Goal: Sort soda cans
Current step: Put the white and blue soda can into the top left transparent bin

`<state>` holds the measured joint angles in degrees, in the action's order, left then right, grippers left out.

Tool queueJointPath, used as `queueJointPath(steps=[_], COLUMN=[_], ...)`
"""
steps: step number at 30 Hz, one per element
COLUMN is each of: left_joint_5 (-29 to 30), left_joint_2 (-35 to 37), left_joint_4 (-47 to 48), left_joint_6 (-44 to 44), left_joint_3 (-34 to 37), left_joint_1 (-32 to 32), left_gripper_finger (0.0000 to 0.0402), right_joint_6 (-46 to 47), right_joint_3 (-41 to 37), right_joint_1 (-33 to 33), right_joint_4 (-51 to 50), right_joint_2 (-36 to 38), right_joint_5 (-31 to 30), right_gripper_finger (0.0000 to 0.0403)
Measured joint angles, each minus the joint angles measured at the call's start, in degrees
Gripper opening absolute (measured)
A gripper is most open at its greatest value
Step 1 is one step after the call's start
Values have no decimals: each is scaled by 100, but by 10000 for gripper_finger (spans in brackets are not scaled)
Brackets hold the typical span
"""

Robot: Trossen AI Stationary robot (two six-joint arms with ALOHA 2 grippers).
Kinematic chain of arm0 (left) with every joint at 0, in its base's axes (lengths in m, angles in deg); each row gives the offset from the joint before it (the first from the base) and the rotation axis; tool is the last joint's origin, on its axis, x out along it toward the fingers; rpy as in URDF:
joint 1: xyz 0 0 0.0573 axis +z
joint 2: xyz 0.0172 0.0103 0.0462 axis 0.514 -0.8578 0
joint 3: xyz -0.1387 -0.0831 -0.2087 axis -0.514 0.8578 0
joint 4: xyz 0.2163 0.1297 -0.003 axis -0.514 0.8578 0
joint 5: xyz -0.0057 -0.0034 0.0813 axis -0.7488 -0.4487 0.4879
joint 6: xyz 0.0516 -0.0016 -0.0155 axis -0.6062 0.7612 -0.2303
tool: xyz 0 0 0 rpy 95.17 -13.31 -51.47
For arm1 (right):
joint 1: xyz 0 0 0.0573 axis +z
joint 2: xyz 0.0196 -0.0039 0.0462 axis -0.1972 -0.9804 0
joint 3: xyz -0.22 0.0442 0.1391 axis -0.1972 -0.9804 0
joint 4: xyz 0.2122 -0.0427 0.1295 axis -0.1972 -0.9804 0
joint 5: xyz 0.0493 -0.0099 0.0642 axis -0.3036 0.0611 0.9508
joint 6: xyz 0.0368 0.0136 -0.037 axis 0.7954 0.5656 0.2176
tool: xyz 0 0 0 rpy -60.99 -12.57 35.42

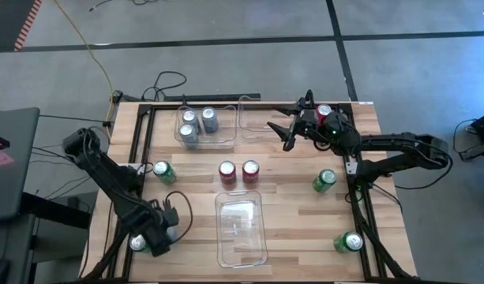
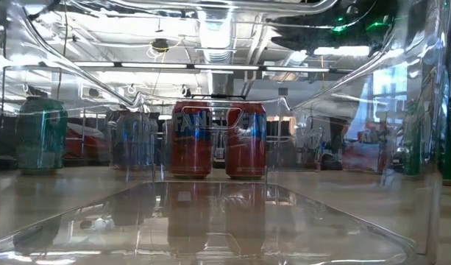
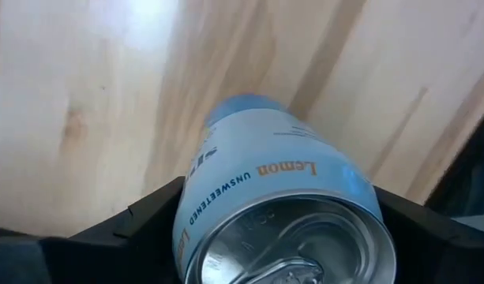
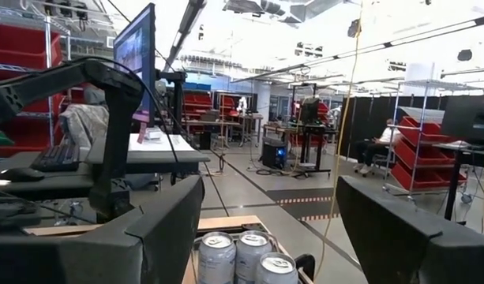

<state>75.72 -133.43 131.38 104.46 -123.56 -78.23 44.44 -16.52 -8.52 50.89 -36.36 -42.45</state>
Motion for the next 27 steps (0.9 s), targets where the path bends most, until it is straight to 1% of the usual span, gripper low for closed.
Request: queueJointPath(steps=[6, 9, 12, 15, 20, 22, 27], left_joint_5=[134, 215, 271, 542, 1170, 1422, 1718], left_joint_2=[108, 218, 231, 236, 238, 238, 238], left_joint_4=[424, 730, 1170, 1682, 2135, 2183, 2010], left_joint_6=[-722, -1182, -1740, -2331, -3152, -3307, -3692], left_joint_3=[-29, -302, -736, -1248, -2004, -2222, -2558], left_joint_1=[645, 1019, 1410, 1837, 2677, 3066, 4089], left_gripper_finger=[301, 301, 301, 301, 301, 301, 302], right_joint_6=[2, 7, 7, 37, 48, 71, 111], right_joint_3=[0, 0, 0, 0, 0, 0, 0], right_joint_1=[43, 43, 43, 43, 43, 43, 43], right_joint_4=[20, 19, 18, 17, 11, -11, -15], right_joint_2=[-2, -2, -2, -2, -2, -2, -2], right_joint_5=[2, 2, 2, 2, 4, 4, 4], right_gripper_finger=[312, 312, 312, 312, 312, 312, 312])
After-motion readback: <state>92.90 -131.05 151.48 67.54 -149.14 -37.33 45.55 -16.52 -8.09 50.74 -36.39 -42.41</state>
